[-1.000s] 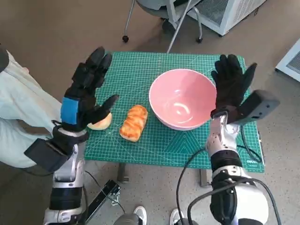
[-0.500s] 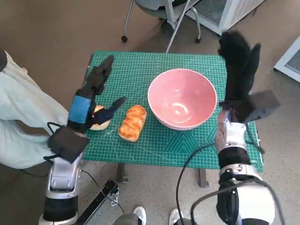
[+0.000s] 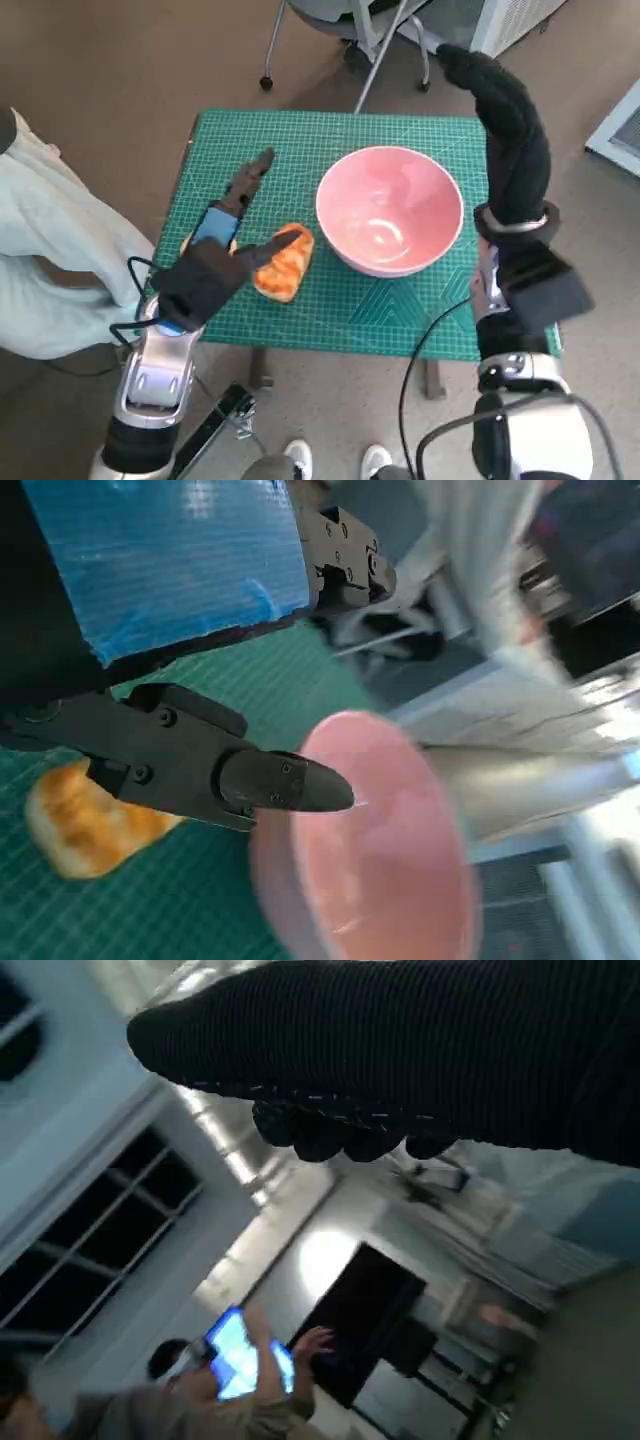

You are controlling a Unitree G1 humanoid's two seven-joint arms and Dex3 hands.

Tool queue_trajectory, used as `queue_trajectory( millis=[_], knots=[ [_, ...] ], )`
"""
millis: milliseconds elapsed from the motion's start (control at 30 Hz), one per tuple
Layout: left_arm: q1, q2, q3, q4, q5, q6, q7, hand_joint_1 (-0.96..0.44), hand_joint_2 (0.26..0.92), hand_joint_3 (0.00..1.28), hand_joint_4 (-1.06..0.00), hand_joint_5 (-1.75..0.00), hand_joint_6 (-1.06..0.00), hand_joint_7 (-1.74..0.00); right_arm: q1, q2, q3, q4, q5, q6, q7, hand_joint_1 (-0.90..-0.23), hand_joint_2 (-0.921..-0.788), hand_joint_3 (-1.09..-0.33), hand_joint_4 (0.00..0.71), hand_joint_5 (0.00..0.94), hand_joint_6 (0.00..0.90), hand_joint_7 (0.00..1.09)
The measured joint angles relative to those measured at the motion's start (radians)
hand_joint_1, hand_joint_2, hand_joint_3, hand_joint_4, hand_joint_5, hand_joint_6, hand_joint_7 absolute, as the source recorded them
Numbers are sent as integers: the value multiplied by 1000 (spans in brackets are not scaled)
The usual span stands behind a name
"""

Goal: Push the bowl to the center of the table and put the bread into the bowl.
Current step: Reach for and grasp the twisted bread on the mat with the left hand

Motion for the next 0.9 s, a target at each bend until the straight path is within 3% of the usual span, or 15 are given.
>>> queue_trajectory(
  millis=[433,900],
  knots=[
    [-28,-9,-132,95,147,129,22,-606,921,89,-159,-13,-107,-51,18,-29,11,-18,-70,-10,-82,-580,-921,-766,347,3,24,841],
    [-76,-24,-215,212,204,181,14,-613,921,101,-210,-34,-118,-52,20,-34,32,-17,-72,-10,-112,-575,-921,-764,347,2,15,846]
  ],
)
